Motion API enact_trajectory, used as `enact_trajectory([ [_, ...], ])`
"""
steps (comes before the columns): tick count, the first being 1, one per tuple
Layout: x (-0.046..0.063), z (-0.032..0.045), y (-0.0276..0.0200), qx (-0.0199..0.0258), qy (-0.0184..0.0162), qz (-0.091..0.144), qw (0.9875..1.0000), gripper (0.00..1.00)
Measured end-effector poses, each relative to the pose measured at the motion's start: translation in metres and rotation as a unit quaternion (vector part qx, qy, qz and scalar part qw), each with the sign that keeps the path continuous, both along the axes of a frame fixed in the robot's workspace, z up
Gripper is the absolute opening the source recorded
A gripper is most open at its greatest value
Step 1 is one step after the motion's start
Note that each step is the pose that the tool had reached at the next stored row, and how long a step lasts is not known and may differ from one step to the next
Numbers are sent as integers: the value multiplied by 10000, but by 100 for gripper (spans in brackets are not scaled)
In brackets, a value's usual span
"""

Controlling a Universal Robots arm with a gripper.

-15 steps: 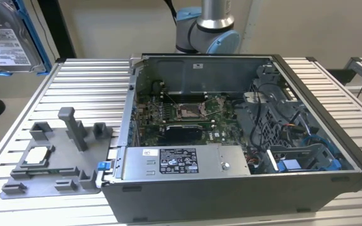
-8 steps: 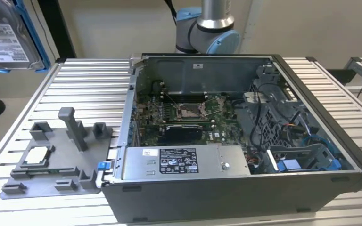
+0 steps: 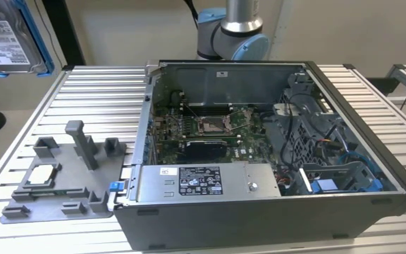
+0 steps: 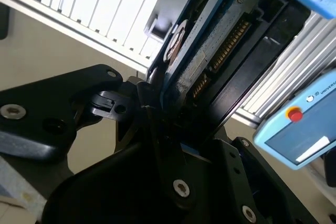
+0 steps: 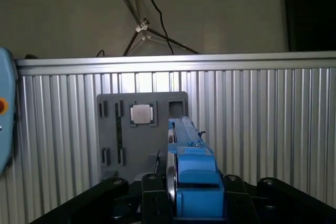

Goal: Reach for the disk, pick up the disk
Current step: 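Pick up the disk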

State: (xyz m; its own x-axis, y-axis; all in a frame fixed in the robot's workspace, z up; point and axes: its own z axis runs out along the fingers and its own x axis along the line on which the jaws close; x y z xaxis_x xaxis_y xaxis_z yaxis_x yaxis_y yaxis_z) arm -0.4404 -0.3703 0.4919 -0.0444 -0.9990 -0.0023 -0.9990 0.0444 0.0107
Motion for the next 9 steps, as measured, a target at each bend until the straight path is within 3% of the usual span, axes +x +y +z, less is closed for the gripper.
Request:
enact_trajectory([
  [9, 0, 86, 0, 0, -1, 0, 10000, 0],
])
